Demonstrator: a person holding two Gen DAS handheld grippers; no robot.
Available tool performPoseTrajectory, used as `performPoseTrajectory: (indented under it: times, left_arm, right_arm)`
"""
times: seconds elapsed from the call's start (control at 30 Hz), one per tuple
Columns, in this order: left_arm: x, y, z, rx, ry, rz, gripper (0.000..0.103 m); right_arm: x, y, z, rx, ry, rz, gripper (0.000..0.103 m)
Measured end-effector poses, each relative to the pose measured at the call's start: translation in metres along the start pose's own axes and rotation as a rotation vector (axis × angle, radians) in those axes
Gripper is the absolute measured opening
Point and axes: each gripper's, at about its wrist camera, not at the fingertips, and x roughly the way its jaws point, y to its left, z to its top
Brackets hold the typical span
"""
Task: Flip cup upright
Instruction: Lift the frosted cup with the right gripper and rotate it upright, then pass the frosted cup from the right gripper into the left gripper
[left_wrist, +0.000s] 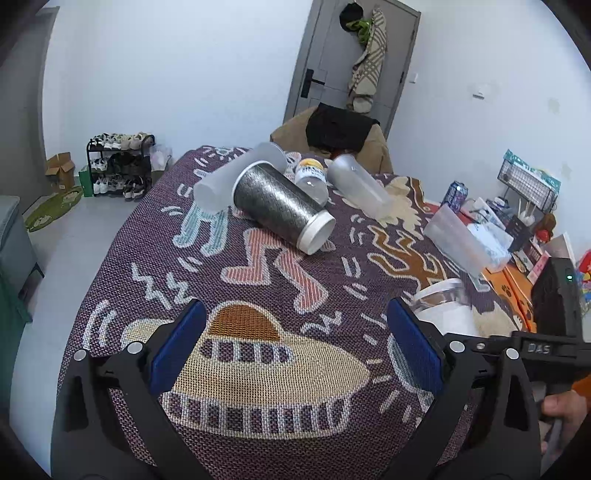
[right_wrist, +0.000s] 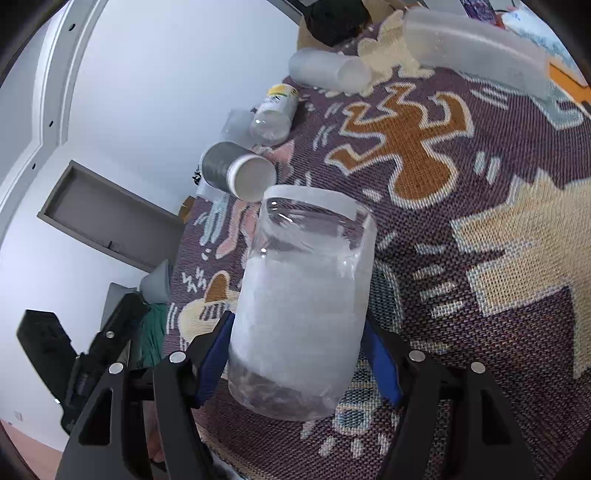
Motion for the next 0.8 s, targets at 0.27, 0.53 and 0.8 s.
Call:
performPoseTrajectory:
  times: [0.27, 0.53, 0.8]
  left_arm:
    - [0.010, -0.018, 0.007, 0.047, 0.053, -0.061, 0.097]
    - [0.029, -0.040, 0.015, 0.068, 0.129, -0.159, 0.097]
    - [0.054, -0.060, 0.022, 0.061, 0.238, -0.286, 0.097]
  right_arm:
    - [-0.022, -0.004, 0.004, -0.016, -0.062, 0.037, 0.093]
    - [-0.050, -0.020, 0.002, -0.045, -0.135, -0.011, 0.095]
    - [-0.070, -0.037, -0.003, -0.061, -0.198, -0.087, 0.095]
